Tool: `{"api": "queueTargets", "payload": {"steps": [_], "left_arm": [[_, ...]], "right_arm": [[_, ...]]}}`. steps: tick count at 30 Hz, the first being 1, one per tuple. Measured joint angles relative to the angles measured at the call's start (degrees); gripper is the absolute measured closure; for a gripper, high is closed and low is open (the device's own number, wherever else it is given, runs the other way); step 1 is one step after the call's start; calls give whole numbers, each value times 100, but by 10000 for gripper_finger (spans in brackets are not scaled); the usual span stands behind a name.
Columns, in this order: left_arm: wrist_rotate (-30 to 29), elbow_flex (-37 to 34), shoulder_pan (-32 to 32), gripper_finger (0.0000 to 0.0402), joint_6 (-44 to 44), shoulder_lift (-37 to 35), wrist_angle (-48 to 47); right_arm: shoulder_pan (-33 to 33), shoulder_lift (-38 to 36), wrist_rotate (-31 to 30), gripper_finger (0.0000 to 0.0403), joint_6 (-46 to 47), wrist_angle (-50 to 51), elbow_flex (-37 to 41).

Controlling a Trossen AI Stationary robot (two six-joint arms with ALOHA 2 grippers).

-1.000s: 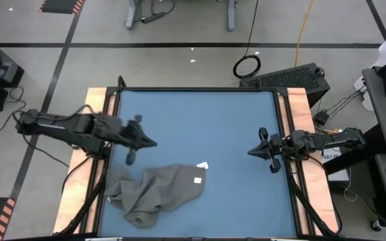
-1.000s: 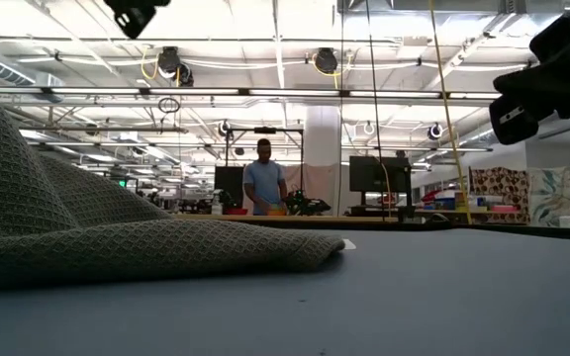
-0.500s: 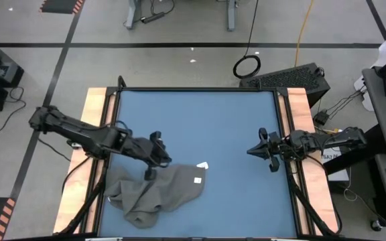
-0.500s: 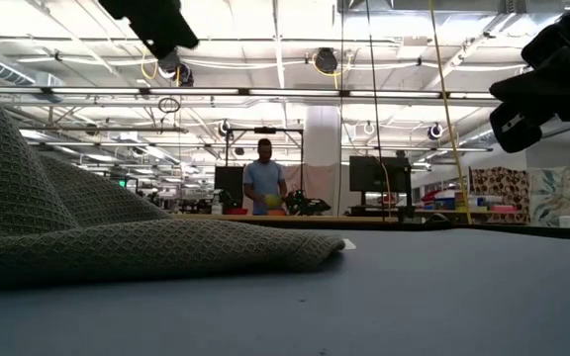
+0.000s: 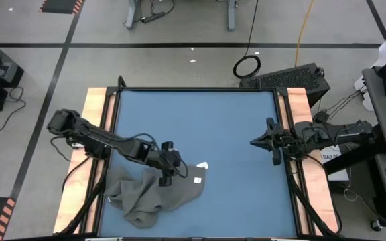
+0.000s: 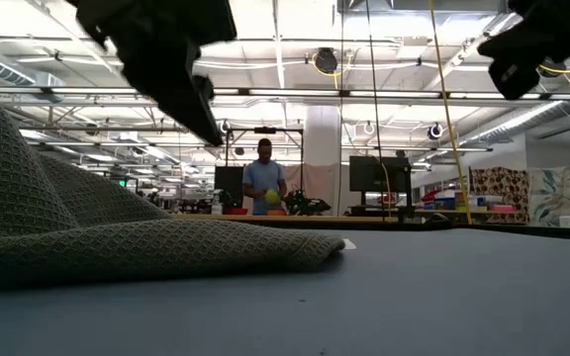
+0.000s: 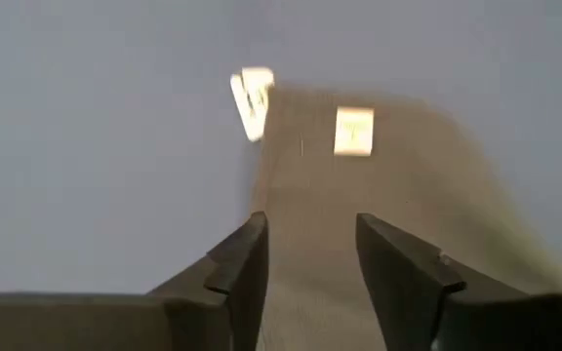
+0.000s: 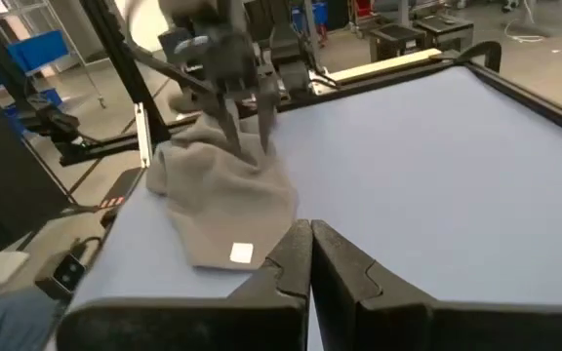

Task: Roll towel
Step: Roll the gray towel

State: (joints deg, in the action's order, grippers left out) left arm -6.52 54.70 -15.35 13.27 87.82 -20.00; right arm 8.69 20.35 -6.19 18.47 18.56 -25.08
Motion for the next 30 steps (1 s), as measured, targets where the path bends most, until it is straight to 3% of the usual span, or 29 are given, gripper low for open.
{"api": "queueTargets", "payload": {"steps": [14, 24, 30], "left_arm": [[181, 0, 0, 226, 492, 1259, 16], [168, 24, -10, 229, 573, 1644, 60], [176, 20, -59, 285, 541, 1662, 57]], "right_arm": [[4, 1926, 27, 403, -98, 28, -734], [4, 2283, 28, 403, 243, 26, -734], [7, 2283, 7, 403, 182, 18, -734]]}}
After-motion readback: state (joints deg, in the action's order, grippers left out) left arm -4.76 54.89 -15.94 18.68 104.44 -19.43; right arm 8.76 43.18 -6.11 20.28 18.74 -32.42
